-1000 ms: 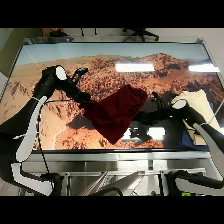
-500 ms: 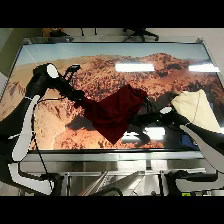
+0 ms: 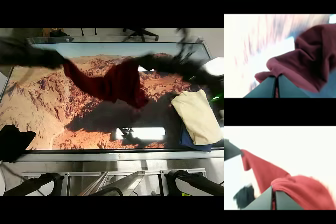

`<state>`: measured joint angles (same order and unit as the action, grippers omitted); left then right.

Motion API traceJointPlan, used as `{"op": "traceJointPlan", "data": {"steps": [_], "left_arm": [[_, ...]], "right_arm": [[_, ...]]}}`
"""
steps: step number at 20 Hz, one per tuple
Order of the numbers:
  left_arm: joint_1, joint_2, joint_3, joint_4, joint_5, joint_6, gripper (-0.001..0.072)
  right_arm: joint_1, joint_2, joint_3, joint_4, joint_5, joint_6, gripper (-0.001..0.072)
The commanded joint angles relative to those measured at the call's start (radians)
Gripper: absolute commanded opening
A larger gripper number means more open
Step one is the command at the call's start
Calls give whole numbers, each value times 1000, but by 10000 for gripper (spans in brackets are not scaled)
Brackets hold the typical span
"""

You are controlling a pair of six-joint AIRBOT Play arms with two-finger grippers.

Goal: Fold the shirts.

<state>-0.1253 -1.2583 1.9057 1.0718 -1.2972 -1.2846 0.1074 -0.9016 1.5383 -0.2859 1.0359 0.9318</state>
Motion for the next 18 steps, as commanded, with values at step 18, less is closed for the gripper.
{"op": "traceJointPlan", "data": {"steps": [18], "left_arm": [[3, 54, -456, 79, 225, -51, 16]], "right_arm": [[-55, -196, -13, -442, 134, 197, 24]]}}
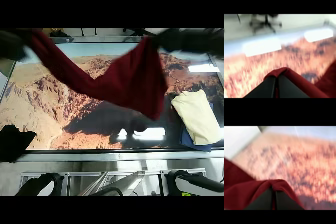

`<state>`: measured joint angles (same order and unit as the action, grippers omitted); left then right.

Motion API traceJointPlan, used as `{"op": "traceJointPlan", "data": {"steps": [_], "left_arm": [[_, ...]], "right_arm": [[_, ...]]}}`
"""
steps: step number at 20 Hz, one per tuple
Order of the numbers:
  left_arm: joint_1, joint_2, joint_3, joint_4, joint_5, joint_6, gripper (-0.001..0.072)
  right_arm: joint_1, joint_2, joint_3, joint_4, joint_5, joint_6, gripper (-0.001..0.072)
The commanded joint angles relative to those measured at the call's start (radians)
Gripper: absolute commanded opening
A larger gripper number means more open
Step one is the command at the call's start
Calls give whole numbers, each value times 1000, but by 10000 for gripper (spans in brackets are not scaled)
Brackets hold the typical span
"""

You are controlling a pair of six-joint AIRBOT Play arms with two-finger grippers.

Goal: Fold the shirts.

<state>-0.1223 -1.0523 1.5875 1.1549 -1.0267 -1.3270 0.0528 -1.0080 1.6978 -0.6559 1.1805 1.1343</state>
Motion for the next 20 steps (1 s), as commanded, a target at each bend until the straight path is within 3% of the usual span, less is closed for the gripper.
{"op": "traceJointPlan", "data": {"steps": [1, 2, 3, 4, 5, 11, 14, 20], "left_arm": [[0, -223, -185, -5, -43, -9, 18], [1, -284, -220, -3, -44, -8, 20], [6, -344, -249, 6, -48, 2, 60], [16, -394, -259, 3, -63, 19, 422], [33, -438, -259, 3, -84, 20, 700], [151, -527, -259, -69, -40, 86, 702], [142, -578, -245, -164, 54, 116, 701], [101, -769, -71, -153, -35, 114, 702]], "right_arm": [[0, -139, -220, -84, -24, -21, 24], [0, -195, -248, -87, -19, -27, 35], [-4, -244, -252, -84, 6, -26, 186], [-8, -280, -252, -82, 31, -17, 403], [-16, -301, -252, -85, 51, -3, 466], [-149, -285, -283, -97, 190, 48, 459], [-190, -283, -386, -97, 135, 47, 461], [-187, -325, -531, -94, -2, 23, 461]]}}
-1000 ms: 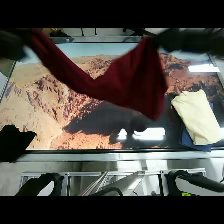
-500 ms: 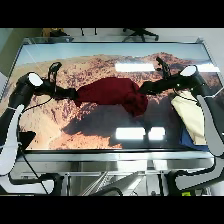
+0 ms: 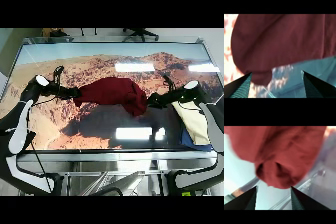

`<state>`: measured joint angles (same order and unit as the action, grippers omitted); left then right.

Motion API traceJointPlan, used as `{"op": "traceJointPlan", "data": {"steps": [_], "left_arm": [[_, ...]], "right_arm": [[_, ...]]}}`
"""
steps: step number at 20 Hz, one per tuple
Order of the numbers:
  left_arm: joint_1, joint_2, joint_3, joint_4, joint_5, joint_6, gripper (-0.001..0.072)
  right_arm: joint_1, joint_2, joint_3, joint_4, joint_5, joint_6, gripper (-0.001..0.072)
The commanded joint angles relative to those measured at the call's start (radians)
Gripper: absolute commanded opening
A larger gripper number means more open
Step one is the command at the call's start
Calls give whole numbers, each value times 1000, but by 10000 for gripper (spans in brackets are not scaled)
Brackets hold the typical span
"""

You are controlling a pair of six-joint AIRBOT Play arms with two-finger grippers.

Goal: Fold the shirts.

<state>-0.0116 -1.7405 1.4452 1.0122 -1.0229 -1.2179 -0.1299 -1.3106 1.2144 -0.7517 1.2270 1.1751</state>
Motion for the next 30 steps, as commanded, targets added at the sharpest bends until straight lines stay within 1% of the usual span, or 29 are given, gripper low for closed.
{"op": "traceJointPlan", "data": {"steps": [1, 4, 7, 8, 9, 10, 11, 12, 13, 14, 15, 17, 21, 22, 23, 24, 26, 27, 28, 29, 30], "left_arm": [[-3, -103, 95, -10, -59, 5, 701], [17, -142, 135, -10, -95, -6, 701], [29, -152, 134, -9, -89, -6, 701], [29, -154, 135, -10, -80, -6, 700], [29, -155, 134, -10, -69, -6, 688], [21, -156, 135, -11, -53, -6, 576], [8, -157, 135, -10, -42, -6, 441], [-3, -159, 135, -9, -28, -1, 276], [-12, -159, 134, -9, -18, 2, 175], [-24, -159, 135, -9, -4, 6, 85], [-26, -159, 143, -10, -3, 7, 17], [-13, -158, 182, -9, -34, 7, 17], [89, -158, 296, -10, -239, -10, 19], [118, -158, 302, -10, -279, -22, 49], [145, -159, 301, -10, -311, -37, 422], [164, -159, 289, -11, -319, -71, 649], [185, -159, 244, -13, -305, -77, 660], [186, -159, 206, -22, -284, -77, 661], [180, -159, 168, -32, -262, -73, 661], [171, -159, 130, -54, -230, -62, 661], [158, -159, 100, -76, -187, -50, 661]], "right_arm": [[-4, -36, -48, 5, -57, -24, 461], [-4, -66, -48, 10, -125, -34, 460], [-4, -83, -48, 112, -174, -128, 458], [-4, -85, -48, 151, -183, -157, 446], [-4, -89, -47, 188, -184, -188, 267], [-4, -92, -47, 208, -185, -205, 198], [-4, -95, -47, 214, -184, -205, 196], [-4, -98, -47, 217, -184, -205, 136], [-3, -100, -47, 217, -184, -204, 107], [-3, -101, -47, 217, -183, -204, 101], [-3, -101, -47, 217, -180, -204, 21], [-4, -100, -47, 217, -178, -204, 24], [-4, -101, -47, 214, -164, -212, 24], [-3, -101, -47, 215, -164, -220, 23], [-3, -101, -47, 214, -164, -227, 24], [-3, -100, -47, 215, -164, -226, 23], [-4, -100, -47, 214, -164, -227, 25], [-5, -100, -47, 214, -164, -227, 60], [-6, -98, -47, 214, -164, -227, 203], [-13, -92, -47, 215, -164, -234, 280], [-24, -82, -47, 215, -165, -234, 285]]}}
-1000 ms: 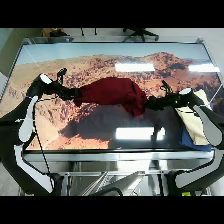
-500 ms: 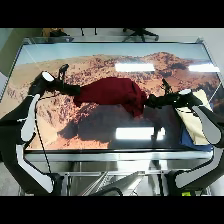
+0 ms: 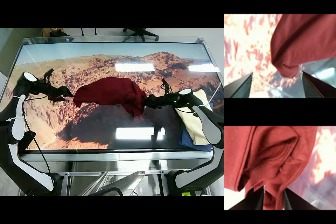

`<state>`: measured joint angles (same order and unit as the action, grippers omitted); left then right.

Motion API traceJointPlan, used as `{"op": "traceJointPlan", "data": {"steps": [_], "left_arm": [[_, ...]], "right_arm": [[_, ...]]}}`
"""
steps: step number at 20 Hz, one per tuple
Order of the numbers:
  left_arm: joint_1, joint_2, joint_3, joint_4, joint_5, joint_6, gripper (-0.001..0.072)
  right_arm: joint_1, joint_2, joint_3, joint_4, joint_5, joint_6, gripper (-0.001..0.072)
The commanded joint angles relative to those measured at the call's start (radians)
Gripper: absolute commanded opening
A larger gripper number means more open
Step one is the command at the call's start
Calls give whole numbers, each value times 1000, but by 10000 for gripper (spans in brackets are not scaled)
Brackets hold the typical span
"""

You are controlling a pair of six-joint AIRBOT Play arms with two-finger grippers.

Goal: Fold the shirts.

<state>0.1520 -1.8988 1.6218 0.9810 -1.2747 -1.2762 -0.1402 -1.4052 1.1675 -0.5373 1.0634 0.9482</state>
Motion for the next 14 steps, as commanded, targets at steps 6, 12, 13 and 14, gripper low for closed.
{"op": "traceJointPlan", "data": {"steps": [6, 12, 13, 14], "left_arm": [[-113, -21, -105, -74, 190, 46, 660], [-147, -56, -89, -65, 194, 46, 140], [-147, -56, -68, -65, 176, 46, 12], [-147, -56, -34, -68, 150, 45, 17]], "right_arm": [[-89, 14, 0, 0, -2, 24, 518], [-29, -42, 0, 22, -1, 24, 335], [-17, -48, 0, 49, -1, 21, 276], [-4, -55, 0, 92, -2, -5, 104]]}}
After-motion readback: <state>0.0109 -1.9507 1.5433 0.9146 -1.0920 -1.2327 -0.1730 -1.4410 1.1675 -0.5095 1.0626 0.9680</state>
